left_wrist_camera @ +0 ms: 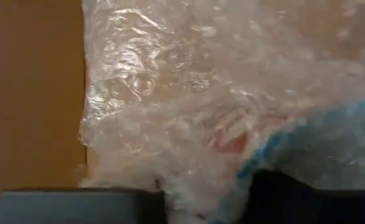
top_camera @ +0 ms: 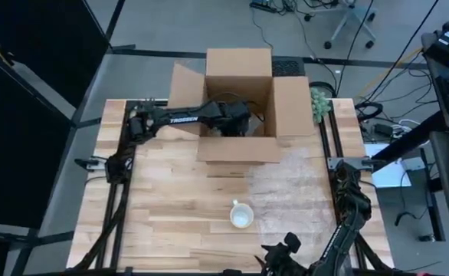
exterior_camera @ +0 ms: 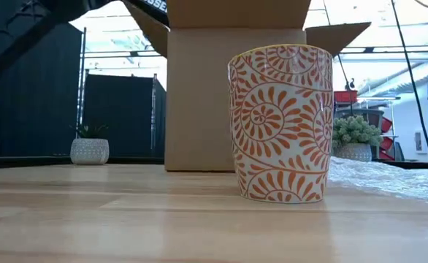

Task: Wrap mug
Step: Put the wrapped red mug into the cardboard box, then wrap the orange mug with the bubble wrap

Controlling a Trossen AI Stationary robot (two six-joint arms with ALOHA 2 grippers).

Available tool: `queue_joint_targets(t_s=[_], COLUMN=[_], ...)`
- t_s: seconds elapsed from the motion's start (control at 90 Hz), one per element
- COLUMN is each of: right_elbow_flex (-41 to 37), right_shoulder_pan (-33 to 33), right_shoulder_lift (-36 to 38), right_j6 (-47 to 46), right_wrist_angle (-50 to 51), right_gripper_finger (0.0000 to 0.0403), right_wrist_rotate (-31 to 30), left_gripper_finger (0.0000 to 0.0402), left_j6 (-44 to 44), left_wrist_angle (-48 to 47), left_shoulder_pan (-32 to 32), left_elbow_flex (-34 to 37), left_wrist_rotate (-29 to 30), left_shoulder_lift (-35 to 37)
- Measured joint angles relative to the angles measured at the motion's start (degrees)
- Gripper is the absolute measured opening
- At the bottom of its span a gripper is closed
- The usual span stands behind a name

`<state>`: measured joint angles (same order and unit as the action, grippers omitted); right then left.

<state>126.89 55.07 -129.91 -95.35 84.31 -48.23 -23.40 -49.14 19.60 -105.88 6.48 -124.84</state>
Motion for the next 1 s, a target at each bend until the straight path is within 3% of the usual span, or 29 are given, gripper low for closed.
queue_joint_targets(t_s=[0.211,0.389,0.667,0.833,1.0], right_elbow_flex=[0.0,0.0,0.0,-0.01,-0.02], right_shoulder_pan=[0.0,0.0,-0.38,-0.33,-0.59], right_shoulder_lift=[0.0,0.0,0.0,0.0,0.0], right_j6=[0.38,1.16,1.82,1.93,2.74], right_wrist_angle=[0.0,-0.02,0.0,0.66,0.87], right_gripper_finger=[0.0157,0.0157,0.0157,0.0157,0.0157], right_wrist_rotate=[0.01,0.01,0.03,0.01,-0.13], left_gripper_finger=[0.0223,0.0277,0.0295,0.0295,0.0295], left_j6=[0.17,0.55,0.57,1.06,4.4], left_wrist_angle=[-8.65,-16.82,-22.18,-18.54,-20.92], left_shoulder_pan=[0.08,0.05,-0.18,-0.93,-0.94], left_elbow_flex=[-4.49,-13.1,-29.16,-26.74,-26.52], left_wrist_rotate=[-1.03,-1.99,-1.95,-1.7,-1.76], left_shoulder_lift=[0.22,0.22,0.31,7.39,12.9])
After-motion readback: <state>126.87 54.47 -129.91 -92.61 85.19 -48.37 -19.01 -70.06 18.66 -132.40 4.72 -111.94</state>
